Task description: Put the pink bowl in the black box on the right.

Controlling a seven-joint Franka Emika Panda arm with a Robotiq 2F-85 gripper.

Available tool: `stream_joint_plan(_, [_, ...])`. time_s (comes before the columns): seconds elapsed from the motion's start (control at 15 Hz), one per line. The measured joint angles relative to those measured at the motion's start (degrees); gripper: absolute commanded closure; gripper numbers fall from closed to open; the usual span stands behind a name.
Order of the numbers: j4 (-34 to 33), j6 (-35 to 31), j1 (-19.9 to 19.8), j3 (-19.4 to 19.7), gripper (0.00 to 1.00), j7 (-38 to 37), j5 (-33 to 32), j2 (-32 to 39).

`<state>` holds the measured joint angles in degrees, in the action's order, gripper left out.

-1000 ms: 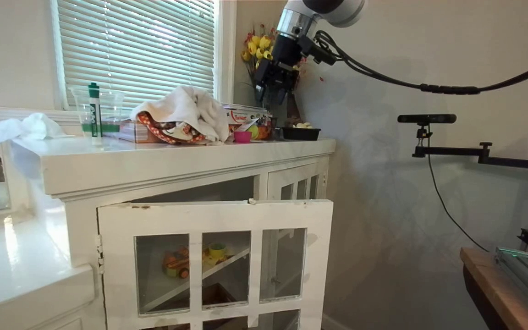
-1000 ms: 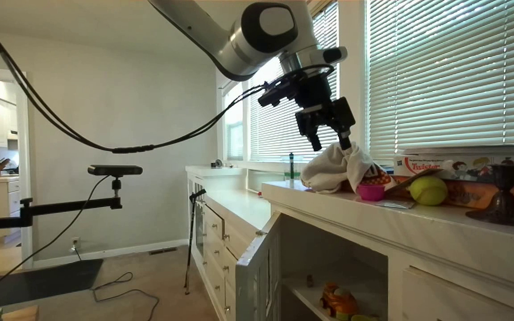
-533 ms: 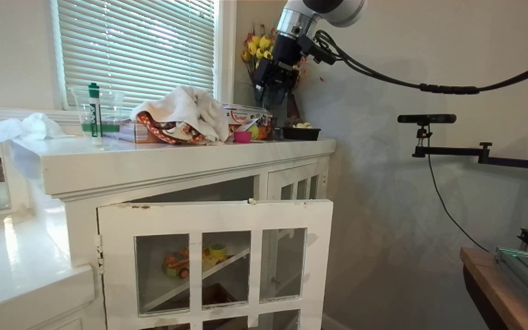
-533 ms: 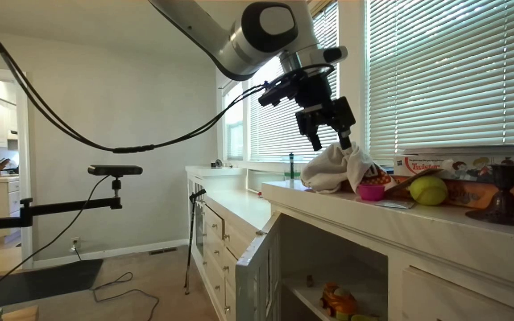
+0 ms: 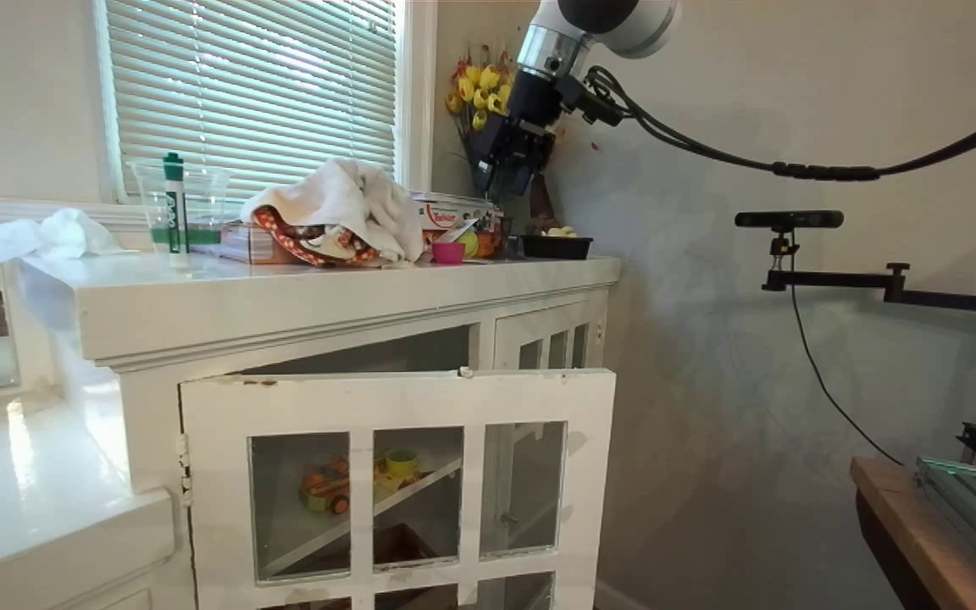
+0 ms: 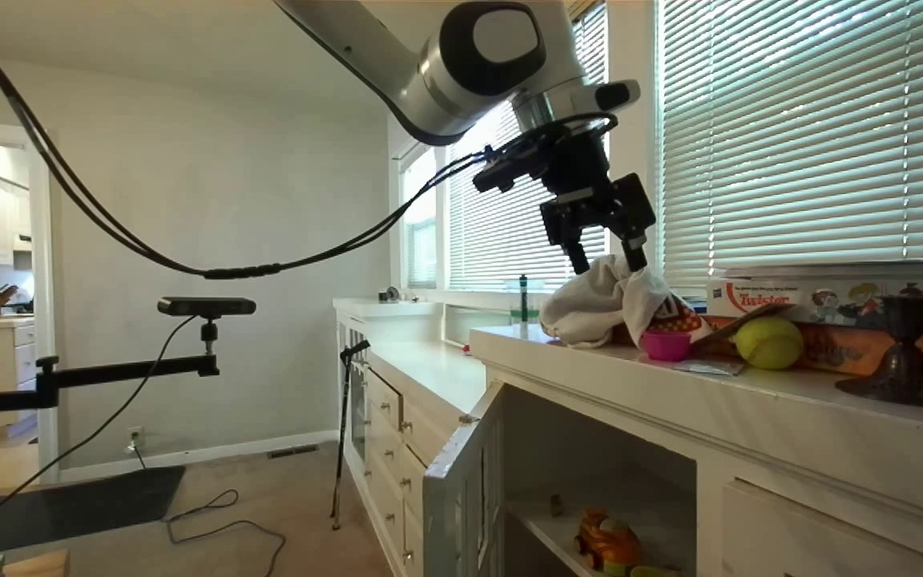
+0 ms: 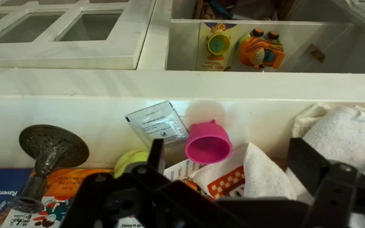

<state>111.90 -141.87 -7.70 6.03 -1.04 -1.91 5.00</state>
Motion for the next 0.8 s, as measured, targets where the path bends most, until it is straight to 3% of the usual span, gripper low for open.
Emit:
stream_joint_plan(0.33, [-1.1, -1.7, 0.4, -0.4, 0.0, 1.4, 0.7, 2.8])
stream_joint_plan(0.8, [-8.6, -2.1, 1.2, -0.4, 0.0, 0.5, 0.7, 10.6])
